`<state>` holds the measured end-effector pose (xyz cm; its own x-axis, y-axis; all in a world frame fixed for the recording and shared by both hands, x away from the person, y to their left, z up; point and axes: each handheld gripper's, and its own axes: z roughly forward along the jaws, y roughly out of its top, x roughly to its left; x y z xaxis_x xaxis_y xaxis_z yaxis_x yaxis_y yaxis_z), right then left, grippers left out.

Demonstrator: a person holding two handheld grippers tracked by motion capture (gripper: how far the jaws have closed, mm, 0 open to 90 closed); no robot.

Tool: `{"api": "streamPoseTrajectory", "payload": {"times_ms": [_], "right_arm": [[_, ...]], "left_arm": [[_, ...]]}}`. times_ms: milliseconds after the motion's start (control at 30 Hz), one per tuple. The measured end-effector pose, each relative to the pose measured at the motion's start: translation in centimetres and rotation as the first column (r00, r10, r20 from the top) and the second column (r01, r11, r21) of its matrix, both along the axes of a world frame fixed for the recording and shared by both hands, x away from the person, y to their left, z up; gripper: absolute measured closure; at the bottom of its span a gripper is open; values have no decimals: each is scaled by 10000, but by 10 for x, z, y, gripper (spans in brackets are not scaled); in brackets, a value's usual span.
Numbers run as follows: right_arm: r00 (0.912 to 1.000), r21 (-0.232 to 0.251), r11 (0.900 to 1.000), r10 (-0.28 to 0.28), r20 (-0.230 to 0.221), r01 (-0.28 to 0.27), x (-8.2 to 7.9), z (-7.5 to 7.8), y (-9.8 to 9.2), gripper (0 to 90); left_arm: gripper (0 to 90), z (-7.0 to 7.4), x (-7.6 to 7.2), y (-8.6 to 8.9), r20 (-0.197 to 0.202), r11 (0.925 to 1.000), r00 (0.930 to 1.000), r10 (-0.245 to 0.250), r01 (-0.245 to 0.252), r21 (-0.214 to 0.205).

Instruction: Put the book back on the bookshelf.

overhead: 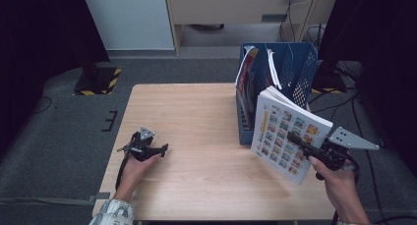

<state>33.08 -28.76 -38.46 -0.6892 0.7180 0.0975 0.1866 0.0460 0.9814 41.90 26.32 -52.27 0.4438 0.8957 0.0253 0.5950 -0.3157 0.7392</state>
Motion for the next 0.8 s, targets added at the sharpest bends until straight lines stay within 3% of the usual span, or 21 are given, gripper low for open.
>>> {"api": "streamPoseTrajectory", "payload": {"times_ms": [400,800], "right_arm": [[9986,94,9986,-521,130,519,-9,8,-17,741],[9910,119,9915,-1297,338,1293,-16,23,-36,741]], "left_arm": [[211,1,0,0,46,10000,10000,-6,6,-77],[210,1,0,0,37,10000,10000,-32,32,-73]]}}
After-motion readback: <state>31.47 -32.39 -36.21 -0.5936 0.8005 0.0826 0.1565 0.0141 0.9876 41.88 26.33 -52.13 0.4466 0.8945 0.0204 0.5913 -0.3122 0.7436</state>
